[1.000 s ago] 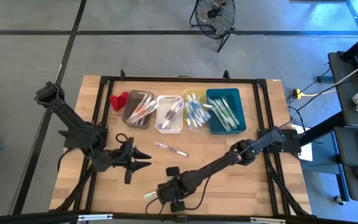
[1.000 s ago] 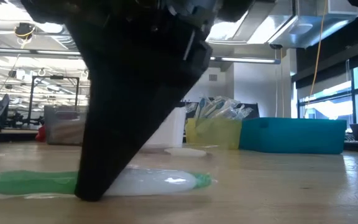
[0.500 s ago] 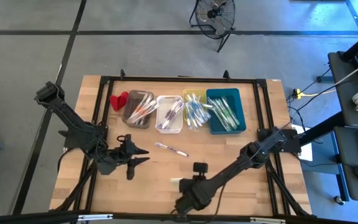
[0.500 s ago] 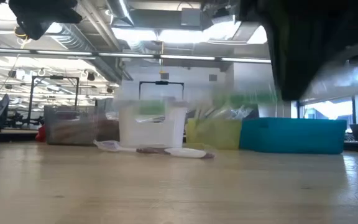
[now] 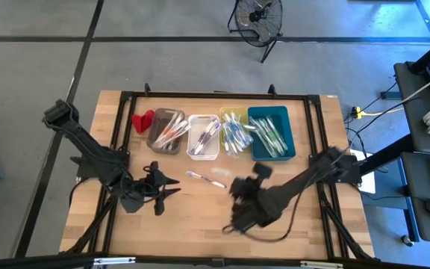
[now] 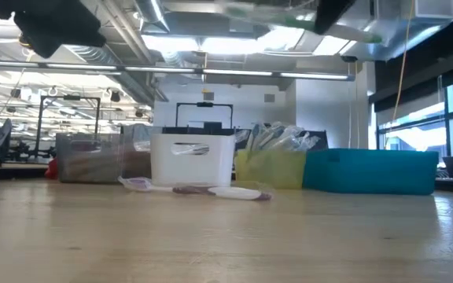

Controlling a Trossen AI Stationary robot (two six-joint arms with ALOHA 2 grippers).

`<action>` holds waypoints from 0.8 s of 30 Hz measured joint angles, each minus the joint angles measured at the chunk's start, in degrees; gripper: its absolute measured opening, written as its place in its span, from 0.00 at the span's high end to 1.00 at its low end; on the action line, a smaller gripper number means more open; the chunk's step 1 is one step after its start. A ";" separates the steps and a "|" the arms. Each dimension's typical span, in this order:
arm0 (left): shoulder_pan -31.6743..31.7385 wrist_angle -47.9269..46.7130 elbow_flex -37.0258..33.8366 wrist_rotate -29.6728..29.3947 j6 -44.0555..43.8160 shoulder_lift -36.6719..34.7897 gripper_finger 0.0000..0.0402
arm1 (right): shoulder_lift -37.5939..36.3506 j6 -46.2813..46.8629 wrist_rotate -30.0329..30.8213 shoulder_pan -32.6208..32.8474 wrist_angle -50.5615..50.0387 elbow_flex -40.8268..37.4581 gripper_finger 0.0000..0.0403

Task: Pick & Place Toothbrushes
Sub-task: Put the green toothbrush into the blue bin

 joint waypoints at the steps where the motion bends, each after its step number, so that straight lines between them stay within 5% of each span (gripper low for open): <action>1: 0.01 0.10 0.00 -0.07 0.00 0.38 0.71 | -2.58 2.27 0.90 -0.47 0.25 -2.72 0.96; 14: 3.69 -0.02 0.00 -0.31 2.03 5.63 0.71 | -33.81 28.01 0.25 -12.10 1.96 -42.92 0.96; 24: 11.44 0.53 0.00 3.24 7.58 7.48 0.71 | -39.83 2.41 -9.87 -31.52 20.98 -51.70 0.96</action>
